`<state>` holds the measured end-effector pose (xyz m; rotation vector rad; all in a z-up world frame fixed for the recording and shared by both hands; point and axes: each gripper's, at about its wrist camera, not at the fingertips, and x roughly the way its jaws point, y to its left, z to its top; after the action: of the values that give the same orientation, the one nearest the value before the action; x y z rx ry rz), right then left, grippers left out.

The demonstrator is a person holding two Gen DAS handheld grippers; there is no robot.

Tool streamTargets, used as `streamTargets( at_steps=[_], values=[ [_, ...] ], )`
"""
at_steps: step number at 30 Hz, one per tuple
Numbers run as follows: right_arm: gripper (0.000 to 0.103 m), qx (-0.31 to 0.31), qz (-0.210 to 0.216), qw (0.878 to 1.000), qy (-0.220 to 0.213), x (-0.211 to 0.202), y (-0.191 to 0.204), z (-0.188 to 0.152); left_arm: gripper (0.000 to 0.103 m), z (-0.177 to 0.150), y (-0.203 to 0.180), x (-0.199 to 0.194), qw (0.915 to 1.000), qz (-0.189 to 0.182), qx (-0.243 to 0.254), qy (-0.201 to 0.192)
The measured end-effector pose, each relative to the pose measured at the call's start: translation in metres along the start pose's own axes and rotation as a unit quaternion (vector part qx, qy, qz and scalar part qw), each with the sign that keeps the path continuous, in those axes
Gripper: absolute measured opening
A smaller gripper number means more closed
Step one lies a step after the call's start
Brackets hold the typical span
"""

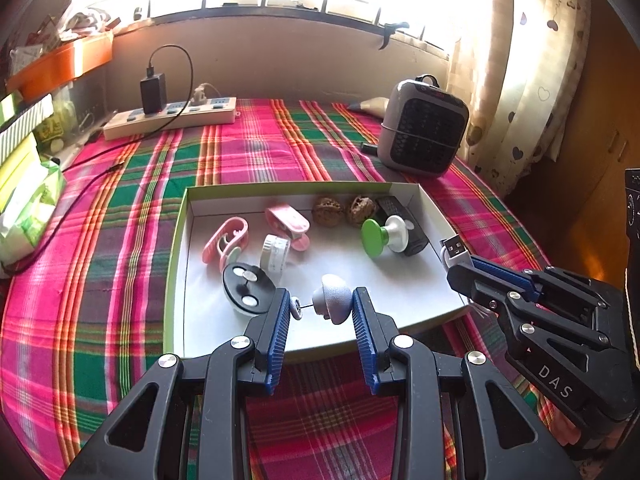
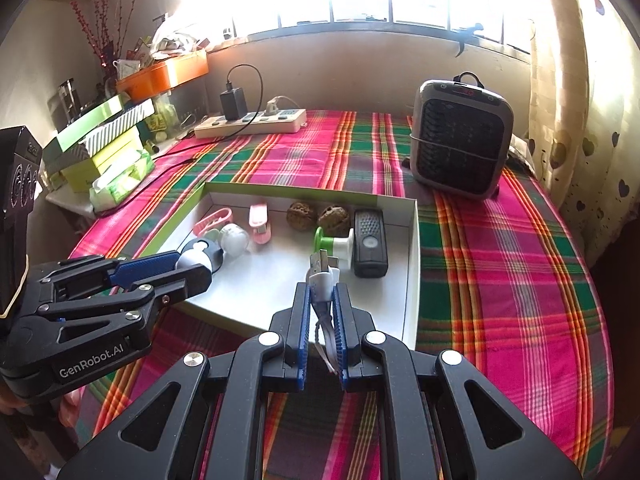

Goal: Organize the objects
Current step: 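Lift the white knob and white cable and carry both into the tray, then lower the knob and cable onto the tray floor and open both grippers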

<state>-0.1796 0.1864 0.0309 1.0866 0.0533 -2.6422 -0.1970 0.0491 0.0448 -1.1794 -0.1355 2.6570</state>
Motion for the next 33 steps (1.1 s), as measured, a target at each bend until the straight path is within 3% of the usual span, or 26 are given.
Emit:
streamTargets(
  at_steps=[33],
  values=[
    [0.012,-0.020,0.014,0.998,0.064,0.054,-0.015,0.008,0.030,0.023,0.004,0.060,0.9991,0.003,0.015,0.040]
  ],
)
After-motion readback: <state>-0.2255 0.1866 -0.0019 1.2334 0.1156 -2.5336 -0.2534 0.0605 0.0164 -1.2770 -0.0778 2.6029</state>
